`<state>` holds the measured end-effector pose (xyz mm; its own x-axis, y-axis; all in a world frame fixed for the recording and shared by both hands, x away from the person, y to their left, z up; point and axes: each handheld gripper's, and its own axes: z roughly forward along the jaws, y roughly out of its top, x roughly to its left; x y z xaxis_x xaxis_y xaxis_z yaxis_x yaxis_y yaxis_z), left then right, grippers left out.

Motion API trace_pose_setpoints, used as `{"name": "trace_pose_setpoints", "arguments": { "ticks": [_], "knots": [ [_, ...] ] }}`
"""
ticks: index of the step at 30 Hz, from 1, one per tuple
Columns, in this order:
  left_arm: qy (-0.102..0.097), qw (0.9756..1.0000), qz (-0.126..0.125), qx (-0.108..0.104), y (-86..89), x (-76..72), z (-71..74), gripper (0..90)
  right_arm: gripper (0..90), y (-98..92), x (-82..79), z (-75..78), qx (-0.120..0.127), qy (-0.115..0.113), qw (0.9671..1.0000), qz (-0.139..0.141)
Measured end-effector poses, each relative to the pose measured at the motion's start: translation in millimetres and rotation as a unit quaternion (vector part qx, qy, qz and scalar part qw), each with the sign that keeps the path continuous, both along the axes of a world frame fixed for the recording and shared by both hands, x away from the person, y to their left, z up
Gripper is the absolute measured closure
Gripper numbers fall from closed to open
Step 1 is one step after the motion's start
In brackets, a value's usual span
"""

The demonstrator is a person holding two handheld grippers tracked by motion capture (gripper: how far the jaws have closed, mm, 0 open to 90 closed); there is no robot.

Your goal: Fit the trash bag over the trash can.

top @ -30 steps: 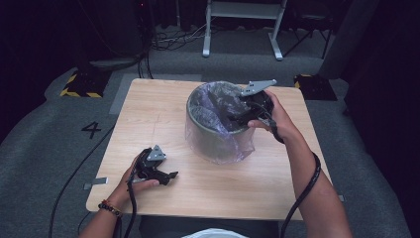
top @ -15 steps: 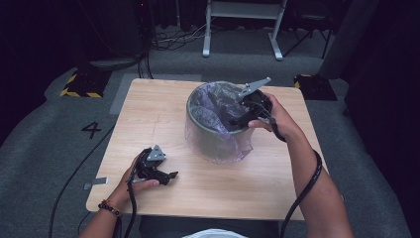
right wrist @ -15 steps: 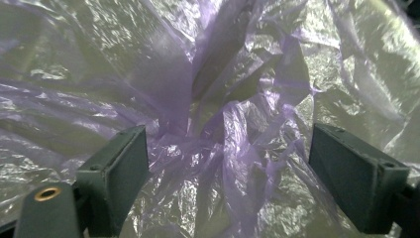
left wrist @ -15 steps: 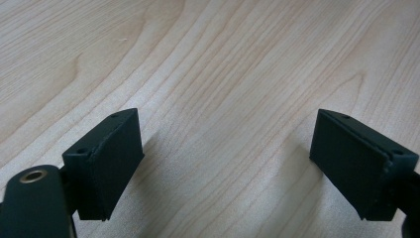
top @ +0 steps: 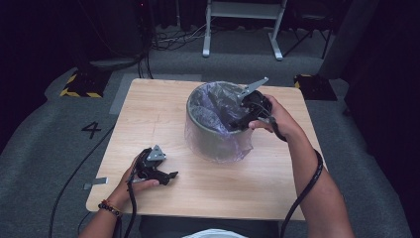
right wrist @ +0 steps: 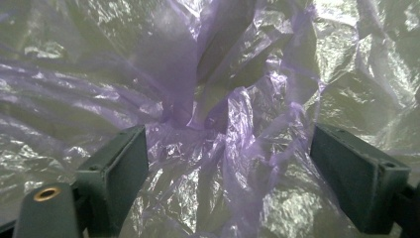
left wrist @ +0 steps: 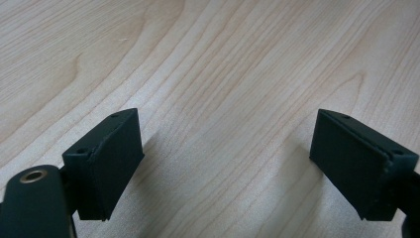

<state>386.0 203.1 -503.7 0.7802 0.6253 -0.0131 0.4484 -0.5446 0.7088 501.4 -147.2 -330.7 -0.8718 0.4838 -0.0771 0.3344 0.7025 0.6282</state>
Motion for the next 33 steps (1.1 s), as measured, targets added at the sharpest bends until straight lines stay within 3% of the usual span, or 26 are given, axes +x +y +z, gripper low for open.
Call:
{"name": "trace_pose_setpoints", "arguments": {
  "ticks": [6,17,20,24,30,33],
  "knots": [
    [-0.001,1.0,0.0,0.001,0.1,0.1,0.1,12.9,16.0,0.8,-0.3,-0.7,-0.01,0.005,0.9999,0.003],
    [0.0,1.0,-0.001,0.001,0.1,0.1,0.1,12.9,19.6,3.7,1.7,-0.8,-0.024,0.04,0.9989,0.008],
    [-0.001,1.0,0.0,0.001,0.1,0.1,0.1,12.9,19.5,3.8,1.8,-0.6,-0.026,0.04,0.9988,0.008],
    [0.0,1.0,-0.001,0.001,0.1,0.1,0.1,12.9,19.5,2.4,1.7,-1.4,-0.016,0.042,0.999,0.008],
    [0.0,1.0,-0.001,0.0,0.1,0.1,0.0,12.9,19.4,0.3,-0.5,-2.1,0.0,0.025,0.9997,0.01],
    [-0.001,1.0,0.0,0.001,0.1,0.1,0.1,12.9,19.6,-1.1,-1.8,-0.6,0.024,0.021,0.9995,0.008]
  ]
}}
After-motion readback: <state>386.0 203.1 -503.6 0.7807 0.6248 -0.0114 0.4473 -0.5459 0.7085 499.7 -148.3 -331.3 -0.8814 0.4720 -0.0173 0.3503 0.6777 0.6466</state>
